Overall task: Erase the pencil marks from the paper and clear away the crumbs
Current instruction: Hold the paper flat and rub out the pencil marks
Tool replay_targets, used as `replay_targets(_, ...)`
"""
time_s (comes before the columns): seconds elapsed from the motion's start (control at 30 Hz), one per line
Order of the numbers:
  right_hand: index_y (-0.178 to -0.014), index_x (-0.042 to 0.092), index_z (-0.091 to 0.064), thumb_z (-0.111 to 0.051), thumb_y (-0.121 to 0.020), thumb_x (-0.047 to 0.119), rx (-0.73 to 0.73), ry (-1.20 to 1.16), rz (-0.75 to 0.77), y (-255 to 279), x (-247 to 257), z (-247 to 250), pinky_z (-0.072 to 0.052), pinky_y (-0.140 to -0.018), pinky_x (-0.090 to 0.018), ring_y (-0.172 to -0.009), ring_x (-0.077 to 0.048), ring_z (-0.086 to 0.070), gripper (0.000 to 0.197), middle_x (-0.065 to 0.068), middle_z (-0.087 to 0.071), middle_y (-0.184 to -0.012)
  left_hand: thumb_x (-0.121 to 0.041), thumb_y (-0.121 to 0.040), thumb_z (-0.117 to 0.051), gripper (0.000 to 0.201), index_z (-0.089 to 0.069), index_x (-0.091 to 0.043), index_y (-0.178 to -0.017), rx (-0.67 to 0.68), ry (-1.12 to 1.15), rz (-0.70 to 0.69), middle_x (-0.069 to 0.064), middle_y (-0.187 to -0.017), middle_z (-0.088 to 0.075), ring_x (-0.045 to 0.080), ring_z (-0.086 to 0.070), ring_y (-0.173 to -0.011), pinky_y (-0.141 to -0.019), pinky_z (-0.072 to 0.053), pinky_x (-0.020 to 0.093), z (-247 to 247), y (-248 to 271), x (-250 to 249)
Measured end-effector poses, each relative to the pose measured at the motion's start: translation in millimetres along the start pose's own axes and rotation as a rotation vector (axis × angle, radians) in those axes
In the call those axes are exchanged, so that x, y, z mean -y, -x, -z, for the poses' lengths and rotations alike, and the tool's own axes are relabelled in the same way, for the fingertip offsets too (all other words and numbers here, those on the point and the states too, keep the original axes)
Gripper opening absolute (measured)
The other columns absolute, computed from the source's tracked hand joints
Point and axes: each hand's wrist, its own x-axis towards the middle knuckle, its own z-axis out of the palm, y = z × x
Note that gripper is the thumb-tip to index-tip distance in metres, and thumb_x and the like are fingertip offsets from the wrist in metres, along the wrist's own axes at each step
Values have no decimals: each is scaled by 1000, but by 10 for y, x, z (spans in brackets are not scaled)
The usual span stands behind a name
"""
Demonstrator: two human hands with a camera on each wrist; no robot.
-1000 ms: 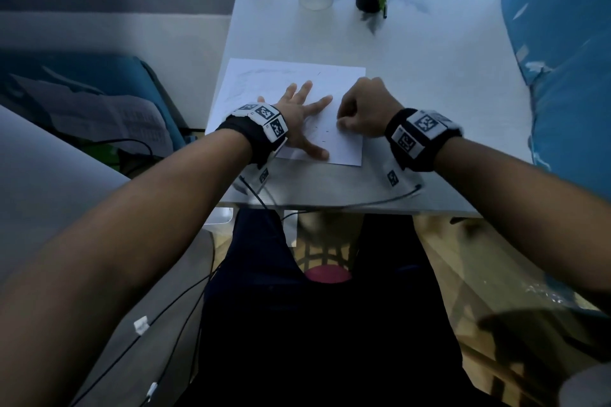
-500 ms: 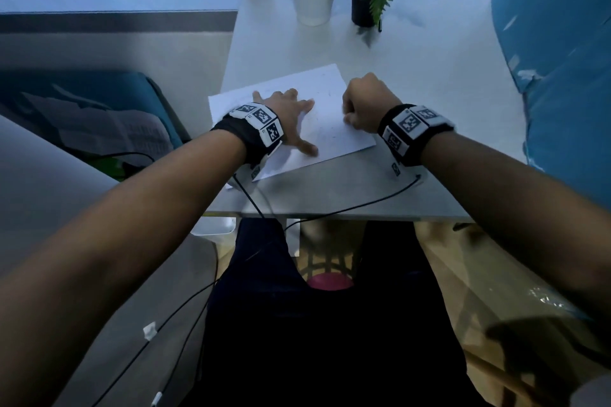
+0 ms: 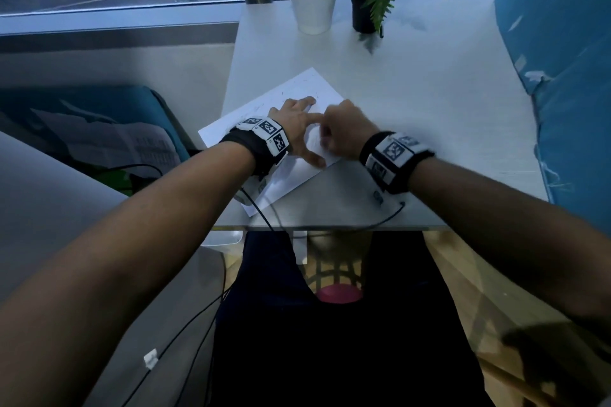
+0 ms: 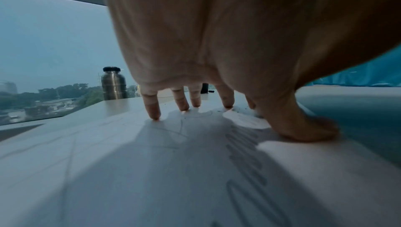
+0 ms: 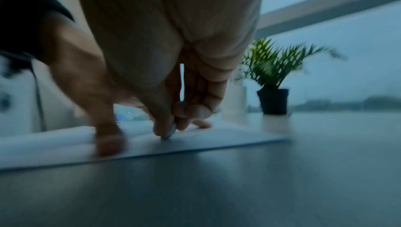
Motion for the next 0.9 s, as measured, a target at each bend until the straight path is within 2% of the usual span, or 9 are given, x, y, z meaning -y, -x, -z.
replay_targets(0.07, -94, 1, -70, -59, -80, 12, 27, -7, 9, -18, 2, 55, -49, -79, -33, -95, -38, -63, 21, -21, -69, -97, -74, -58, -76, 107, -27, -45, -149, 6, -2, 7, 2, -163, -8, 30, -15, -146, -109, -28, 59, -13, -3, 3)
replay_targets(0.17, -79, 9, -61, -61, -75, 17, -50, -101, -145, -170, -223, 170, -53, -82, -35, -89, -37, -64, 9, -18, -69, -90, -75, -61, -73, 109, -19, -47, -151, 8, 9, 27, 2, -163, -5, 30, -10, -147, -110, -23, 60, -36, -6, -21)
replay_targets(0.3, -77, 1, -71, -63, -75, 11, 127, -72, -19, 38, 32, 98, -44, -65, -26, -69, -29, -60, 13, -14, -68, -73, -75, -60, -75, 108, -22, -47, -150, -4, 14, 51, 4, -163, -6, 30, -12, -146, -108, -26, 60, -57, 5, -38)
replay_targets(0.33, -75, 1, -73, -64, -73, 12, 118, -82, -15, 46, 8, 108, -43, -65, -26, -67, -28, -60, 14, -14, -70, -72, -75, -59, -74, 108, -22, -48, -150, -6, 23, 55, 4, -163, -6, 31, -12, -146, -108, -25, 59, -69, 7, -39)
replay_targets(0.47, -68, 6, -74, -63, -69, 13, -69, -214, -143, -102, -252, 148, -56, -74, -31, -70, -30, -67, 13, -12, -72, -71, -78, -59, -72, 111, -15, -51, -150, 7, 33, 64, 3, -163, -5, 32, -11, -146, -108, -25, 59, -76, -7, -58)
replay_targets(0.6, -72, 4, -75, -65, -71, 15, 96, -129, -11, 53, -53, 71, -49, -70, -26, -71, -29, -67, 15, -12, -73, -74, -77, -58, -73, 109, -19, -50, -149, -3, 25, 69, 4, -163, -5, 32, -12, -145, -107, -26, 58, -70, -8, -68)
replay_targets(0.73, -69, 4, -74, -66, -71, 13, -98, -236, -174, -139, -286, 172, -56, -74, -29, -70, -27, -66, 12, -9, -72, -70, -79, -58, -71, 113, -12, -51, -151, 6, 80, 84, 2, -164, 0, 30, -6, -147, -110, -22, 60, -102, -31, -59)
replay_targets(0.83, -72, 6, -74, -65, -71, 17, 58, -131, 3, 1, -28, 22, -55, -75, -32, -70, -30, -65, 14, -12, -71, -75, -74, -59, -75, 111, -16, -50, -150, 22, 109, 82, 1, -164, 6, 28, 1, -150, -113, -19, 64, -97, -33, -39)
replay_targets(0.9, -70, 5, -74, -66, -69, 17, 67, -149, -17, 21, -72, 66, -55, -70, -32, -69, -29, -66, 15, -12, -71, -71, -74, -60, -75, 114, -11, -50, -151, 32, 134, 72, 1, -164, 10, 27, 6, -151, -113, -13, 66, -110, -34, -26)
